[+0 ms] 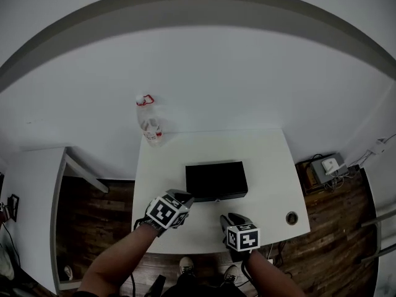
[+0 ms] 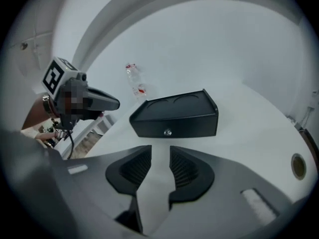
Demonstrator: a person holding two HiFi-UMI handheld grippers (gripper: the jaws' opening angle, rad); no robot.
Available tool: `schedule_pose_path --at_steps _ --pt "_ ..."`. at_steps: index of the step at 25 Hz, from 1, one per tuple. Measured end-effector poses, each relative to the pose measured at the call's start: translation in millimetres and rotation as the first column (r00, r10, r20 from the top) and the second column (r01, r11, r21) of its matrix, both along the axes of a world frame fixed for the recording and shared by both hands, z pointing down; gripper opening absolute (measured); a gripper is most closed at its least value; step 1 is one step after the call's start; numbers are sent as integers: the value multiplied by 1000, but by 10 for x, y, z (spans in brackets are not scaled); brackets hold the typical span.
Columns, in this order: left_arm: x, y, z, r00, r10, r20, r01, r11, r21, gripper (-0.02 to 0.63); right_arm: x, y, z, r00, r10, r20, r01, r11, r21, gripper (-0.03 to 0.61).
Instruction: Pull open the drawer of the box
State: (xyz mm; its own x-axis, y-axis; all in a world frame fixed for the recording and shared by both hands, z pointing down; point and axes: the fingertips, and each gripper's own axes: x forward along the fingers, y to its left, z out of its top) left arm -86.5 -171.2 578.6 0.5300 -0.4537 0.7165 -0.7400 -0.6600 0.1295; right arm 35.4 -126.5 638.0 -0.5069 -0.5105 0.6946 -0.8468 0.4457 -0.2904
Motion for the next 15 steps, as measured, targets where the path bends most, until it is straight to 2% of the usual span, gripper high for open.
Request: schedule_pose_path --at_steps 3,5,7,10,15 --pt "-39 -312 224 980 86 182 -92 995 29 6 -89 -283 119 998 47 -48 -47 999 4 132" --pt "-51 -426 343 955 134 263 -148 988 36 6 -164 -384 185 996 48 -74 -49 999 0 142" --pt "-44 -499 420 948 151 280 -167 985 36 6 -220 -450 262 994 48 -98 -49 999 -8 144" --pt "-27 -545 518 957 150 248 -157 988 9 6 -276 -531 344 992 73 -104 -76 997 -28 147" --pt "-5 -540 620 954 167 248 -173 985 1 6 -298 -607 429 987 107 -119 -113 992 -47 147"
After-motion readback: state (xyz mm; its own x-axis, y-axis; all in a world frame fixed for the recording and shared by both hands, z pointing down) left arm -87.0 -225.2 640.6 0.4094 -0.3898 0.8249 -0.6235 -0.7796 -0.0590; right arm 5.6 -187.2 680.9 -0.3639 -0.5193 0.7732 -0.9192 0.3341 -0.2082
